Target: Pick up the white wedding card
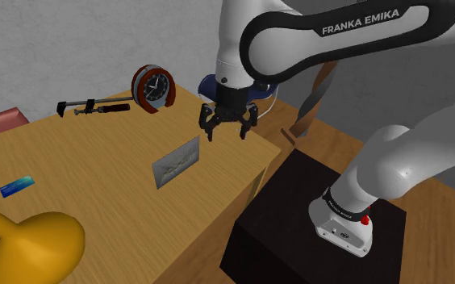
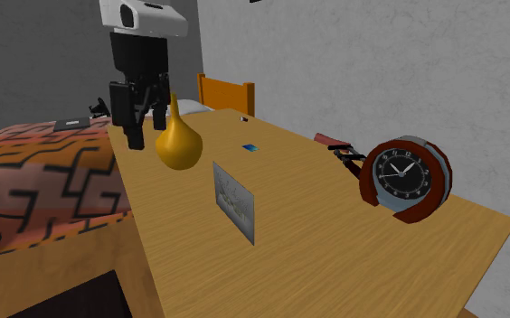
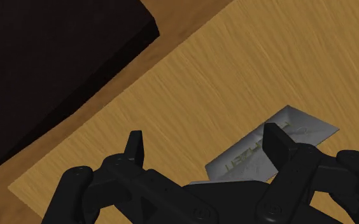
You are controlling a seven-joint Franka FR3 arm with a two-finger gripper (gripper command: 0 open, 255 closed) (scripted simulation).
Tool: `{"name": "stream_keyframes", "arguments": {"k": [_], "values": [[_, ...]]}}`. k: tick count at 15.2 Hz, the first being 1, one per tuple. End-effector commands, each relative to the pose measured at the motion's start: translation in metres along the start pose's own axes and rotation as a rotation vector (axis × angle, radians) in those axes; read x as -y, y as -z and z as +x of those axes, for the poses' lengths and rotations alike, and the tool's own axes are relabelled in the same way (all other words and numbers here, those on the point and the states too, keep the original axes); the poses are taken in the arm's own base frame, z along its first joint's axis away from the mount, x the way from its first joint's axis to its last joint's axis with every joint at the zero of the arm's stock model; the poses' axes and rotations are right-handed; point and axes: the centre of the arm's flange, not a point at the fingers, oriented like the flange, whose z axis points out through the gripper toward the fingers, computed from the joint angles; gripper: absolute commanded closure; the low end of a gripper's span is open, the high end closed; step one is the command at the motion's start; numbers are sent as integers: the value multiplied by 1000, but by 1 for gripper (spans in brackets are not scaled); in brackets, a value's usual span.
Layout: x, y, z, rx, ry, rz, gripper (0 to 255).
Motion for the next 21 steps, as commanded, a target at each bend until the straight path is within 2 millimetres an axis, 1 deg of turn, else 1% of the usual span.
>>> {"name": "stream_keyframes", "arguments": {"k": [1, 5, 9, 13, 18, 19, 21], "values": [[24, -15, 1, 15, -84, 11, 0], [69, -37, 10, 40, -238, 30, 0], [112, -58, 25, 66, -392, 49, 0], [152, -79, 46, 92, -547, 68, 0], [198, -105, 80, 124, -740, 92, 0], [198, -105, 80, 124, -740, 92, 0], [198, -115, 82, 124, -740, 92, 0]]}}
